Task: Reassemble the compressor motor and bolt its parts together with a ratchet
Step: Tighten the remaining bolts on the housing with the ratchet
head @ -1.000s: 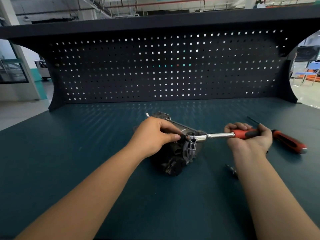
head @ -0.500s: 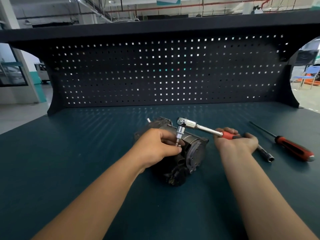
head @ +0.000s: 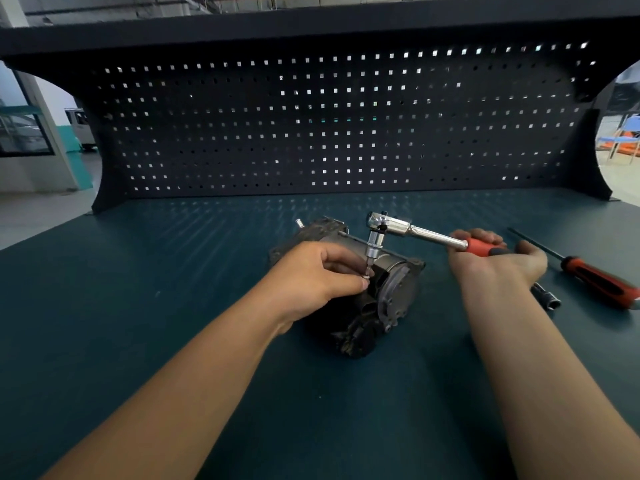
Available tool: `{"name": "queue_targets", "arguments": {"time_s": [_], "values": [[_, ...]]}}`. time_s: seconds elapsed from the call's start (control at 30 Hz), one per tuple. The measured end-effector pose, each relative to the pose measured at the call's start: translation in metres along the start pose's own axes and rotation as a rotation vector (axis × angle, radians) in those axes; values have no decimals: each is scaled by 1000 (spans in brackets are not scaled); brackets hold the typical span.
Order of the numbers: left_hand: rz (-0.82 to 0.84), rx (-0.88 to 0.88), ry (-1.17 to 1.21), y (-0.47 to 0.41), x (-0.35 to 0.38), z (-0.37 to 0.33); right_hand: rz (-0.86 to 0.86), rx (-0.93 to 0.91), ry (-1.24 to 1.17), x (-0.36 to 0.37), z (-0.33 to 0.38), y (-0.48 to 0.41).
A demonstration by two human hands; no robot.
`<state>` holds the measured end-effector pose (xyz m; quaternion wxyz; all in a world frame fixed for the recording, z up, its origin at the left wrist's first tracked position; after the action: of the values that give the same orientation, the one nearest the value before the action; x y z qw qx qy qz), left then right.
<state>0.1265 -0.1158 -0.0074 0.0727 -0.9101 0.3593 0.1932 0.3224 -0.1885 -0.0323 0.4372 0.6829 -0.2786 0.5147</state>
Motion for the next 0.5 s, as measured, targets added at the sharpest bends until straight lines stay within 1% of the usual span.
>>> {"name": "queue_targets", "arguments": {"time_s": [0.3,0.5], "values": [[-4,-9,-32,0,1,-1,99,-80,58,7,11,11],[6,-64,33,-2,-1,2,197,-143,66,10,24,30]]}}
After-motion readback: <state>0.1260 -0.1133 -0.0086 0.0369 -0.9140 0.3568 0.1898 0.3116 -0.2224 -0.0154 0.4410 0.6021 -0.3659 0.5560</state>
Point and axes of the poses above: each hand's wrist, its own y-axis away from the middle knuckle, its own x-axis out of the palm, z = x × y, the point moved 6 cm from there along -y, towards the middle knuckle, and after that the axes turned 8 degrees about -x, right-handed, at the moved point
